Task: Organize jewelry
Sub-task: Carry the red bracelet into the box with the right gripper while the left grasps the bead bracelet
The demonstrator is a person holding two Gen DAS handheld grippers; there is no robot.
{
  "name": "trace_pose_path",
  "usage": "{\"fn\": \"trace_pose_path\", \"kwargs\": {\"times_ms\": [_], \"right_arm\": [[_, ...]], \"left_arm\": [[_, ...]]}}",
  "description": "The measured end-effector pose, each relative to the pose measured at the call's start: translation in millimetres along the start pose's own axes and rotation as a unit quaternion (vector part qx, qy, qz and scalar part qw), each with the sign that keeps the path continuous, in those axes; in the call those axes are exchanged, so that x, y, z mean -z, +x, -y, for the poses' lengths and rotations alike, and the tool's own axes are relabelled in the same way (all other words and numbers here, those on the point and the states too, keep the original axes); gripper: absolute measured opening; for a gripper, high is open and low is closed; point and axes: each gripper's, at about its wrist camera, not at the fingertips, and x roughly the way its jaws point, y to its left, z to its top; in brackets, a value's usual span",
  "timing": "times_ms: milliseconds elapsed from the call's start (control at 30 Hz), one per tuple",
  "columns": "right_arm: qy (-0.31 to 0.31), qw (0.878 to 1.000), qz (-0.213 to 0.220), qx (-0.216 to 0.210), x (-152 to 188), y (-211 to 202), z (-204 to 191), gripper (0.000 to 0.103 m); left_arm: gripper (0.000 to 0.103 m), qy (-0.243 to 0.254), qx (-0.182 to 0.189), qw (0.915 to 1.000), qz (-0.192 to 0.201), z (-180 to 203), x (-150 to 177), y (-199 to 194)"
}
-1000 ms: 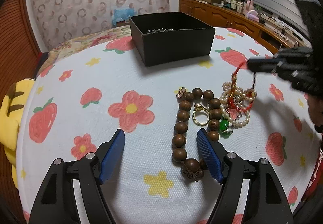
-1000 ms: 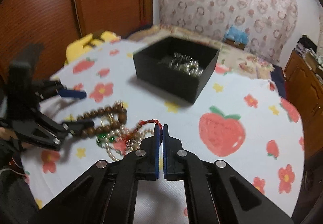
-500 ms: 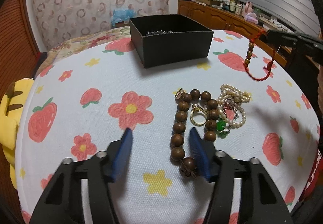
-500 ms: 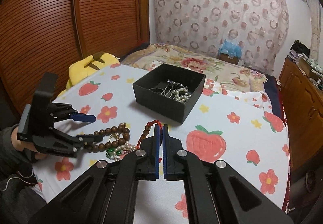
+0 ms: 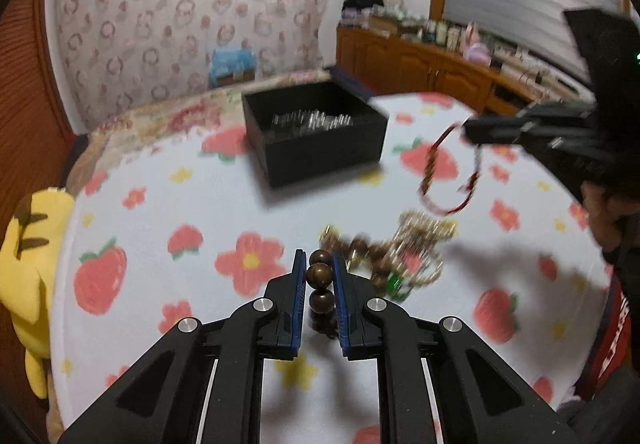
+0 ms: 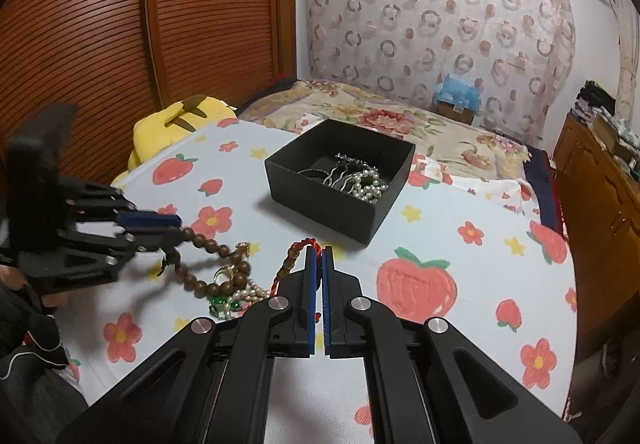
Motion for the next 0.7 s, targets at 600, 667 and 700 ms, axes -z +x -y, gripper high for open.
{"fn": "trace_pose_path", "kwargs": {"times_ms": [600,667,700], "right_arm": [[0.004,1.000,0.017,0.014,-41.6,14.3,10.7,0.003],[0.008,1.000,0.017,0.018,-47.6,19.5,14.6,0.003],[0.010,1.000,0.018,0.020,-50.2,22.1,16.5,0.003]], "left_arm": [[0.012,0.004,-0.013,0.9971,0.075,-2.1,-53.9,-37.1],[0.012,0.004,-0.013,0.9967,0.079,-4.1,-58.6,-36.4],[0.012,0.004,-0.013,0.9966,0.081,-5.2,-60.7,-35.4]]}}
